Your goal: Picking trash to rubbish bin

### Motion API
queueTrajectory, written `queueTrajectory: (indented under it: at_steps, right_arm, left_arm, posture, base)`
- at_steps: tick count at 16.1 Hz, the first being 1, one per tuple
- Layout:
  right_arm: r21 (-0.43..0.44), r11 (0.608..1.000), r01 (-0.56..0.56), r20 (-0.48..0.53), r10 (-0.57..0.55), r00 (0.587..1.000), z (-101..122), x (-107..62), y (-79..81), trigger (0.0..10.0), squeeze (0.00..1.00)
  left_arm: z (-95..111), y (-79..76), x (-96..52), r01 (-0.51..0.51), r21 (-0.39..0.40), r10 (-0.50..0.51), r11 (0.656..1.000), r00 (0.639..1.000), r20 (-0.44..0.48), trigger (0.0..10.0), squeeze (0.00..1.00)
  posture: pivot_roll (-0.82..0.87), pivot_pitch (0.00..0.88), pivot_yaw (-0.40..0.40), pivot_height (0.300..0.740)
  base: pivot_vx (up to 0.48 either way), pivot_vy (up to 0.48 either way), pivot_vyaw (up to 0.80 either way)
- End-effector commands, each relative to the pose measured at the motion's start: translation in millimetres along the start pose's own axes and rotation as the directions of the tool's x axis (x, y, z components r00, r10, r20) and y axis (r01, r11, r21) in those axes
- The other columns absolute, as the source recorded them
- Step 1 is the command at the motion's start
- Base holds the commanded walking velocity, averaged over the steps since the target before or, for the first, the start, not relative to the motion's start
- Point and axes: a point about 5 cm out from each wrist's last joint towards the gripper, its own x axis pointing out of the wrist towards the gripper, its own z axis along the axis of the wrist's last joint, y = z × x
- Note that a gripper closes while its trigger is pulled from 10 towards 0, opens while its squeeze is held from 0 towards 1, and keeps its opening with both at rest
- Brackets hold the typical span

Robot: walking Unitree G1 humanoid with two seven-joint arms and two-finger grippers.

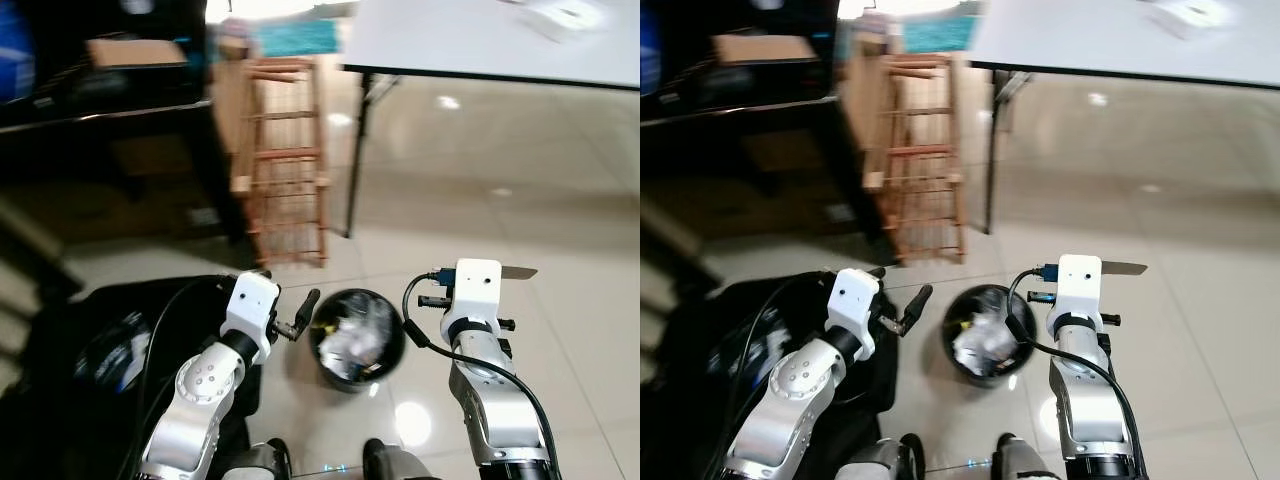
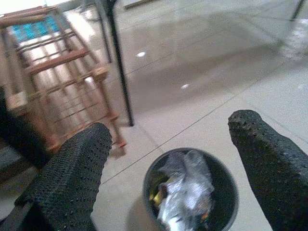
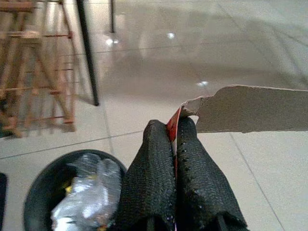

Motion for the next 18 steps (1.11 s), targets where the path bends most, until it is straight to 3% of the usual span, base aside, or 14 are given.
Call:
queueTrajectory:
  at_steps: [1, 8, 18]
  right_arm:
    - [0.002, 1.0, 0.003, -0.017, -0.003, 1.0, -5.3, -2.0, -1.5, 10.0, 0.0]
    - [-0.012, 1.0, -0.007, -0.021, 0.007, 1.0, -7.1, -1.6, -4.6, 10.0, 0.0]
    - [-0.01, 0.999, -0.037, -0.011, 0.037, 0.999, -5.7, -1.3, 2.2, 10.0, 0.0]
  left_arm:
    - [-4.8, -1.8, -1.7, -0.002, 0.006, 0.002, 1.0, 1.0, -0.014, 10.0, 0.0]
    - [-4.0, -8.4, 0.3, 0.032, -0.009, -0.032, 0.999, 0.999, 0.004, 10.0, 0.0]
    - [-2.7, -14.1, -1.0, 0.096, -0.009, -0.096, 0.995, 0.995, 0.027, 10.0, 0.0]
  posture:
    - [0.05, 0.207, 0.033, 0.74]
    - [0.04, 0.205, 0.024, 0.74]
    - [0.05, 0.191, 0.027, 0.74]
  base:
    - [0.0, 0.0, -0.77]
    - [0.0, 0.0, -0.72]
    - [0.0, 0.0, 0.0]
